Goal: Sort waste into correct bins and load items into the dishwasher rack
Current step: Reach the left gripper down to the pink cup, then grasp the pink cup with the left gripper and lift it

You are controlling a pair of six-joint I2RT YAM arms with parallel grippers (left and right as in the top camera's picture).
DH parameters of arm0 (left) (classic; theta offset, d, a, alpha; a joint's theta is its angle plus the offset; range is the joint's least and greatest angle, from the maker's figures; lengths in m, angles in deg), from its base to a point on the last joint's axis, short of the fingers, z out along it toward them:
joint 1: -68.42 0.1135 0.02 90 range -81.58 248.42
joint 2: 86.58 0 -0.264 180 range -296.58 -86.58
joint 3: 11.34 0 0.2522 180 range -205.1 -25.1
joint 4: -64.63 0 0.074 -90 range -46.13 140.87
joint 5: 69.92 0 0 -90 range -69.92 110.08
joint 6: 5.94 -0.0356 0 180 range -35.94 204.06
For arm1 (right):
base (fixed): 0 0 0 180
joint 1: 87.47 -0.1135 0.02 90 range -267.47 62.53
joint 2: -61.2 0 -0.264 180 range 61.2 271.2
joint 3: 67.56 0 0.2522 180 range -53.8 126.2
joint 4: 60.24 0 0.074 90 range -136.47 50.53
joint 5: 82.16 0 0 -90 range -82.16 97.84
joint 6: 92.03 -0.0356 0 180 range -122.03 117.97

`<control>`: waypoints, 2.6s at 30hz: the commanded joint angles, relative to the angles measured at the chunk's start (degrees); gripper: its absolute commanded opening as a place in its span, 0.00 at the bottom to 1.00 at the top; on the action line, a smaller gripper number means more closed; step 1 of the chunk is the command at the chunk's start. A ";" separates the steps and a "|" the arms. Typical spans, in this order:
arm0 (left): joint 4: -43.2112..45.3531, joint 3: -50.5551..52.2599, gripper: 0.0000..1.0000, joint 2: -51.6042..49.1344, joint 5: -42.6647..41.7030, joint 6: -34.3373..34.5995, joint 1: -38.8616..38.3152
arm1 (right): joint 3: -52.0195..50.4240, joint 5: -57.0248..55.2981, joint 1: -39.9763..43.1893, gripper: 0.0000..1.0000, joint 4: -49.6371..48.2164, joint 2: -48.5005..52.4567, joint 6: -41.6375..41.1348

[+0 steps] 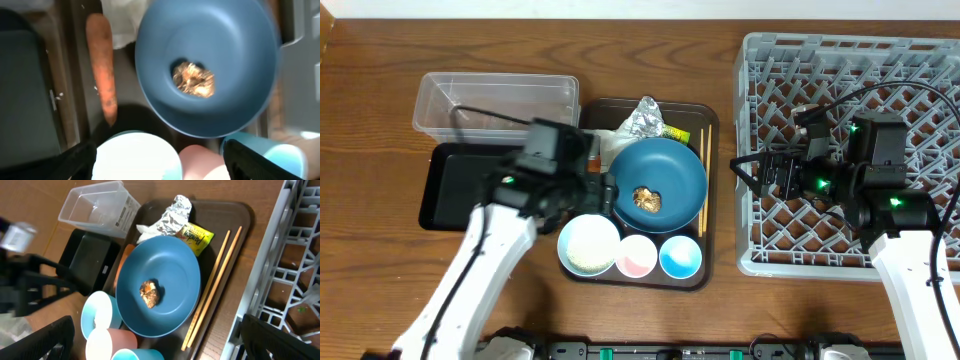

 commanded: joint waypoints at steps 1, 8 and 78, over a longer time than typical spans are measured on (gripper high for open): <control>-0.35 -0.48 0.80 -1.44 5.75 2.49 -2.19 | 1.09 1.51 -0.50 0.99 0.35 -0.13 -0.57; 1.07 -0.48 0.74 -1.90 8.04 6.43 -4.37 | 1.09 1.49 -0.50 0.99 0.26 -0.13 -0.57; -11.28 -0.83 0.06 7.41 10.60 11.34 -16.22 | 1.09 -2.32 -0.50 0.89 0.02 -0.13 -1.36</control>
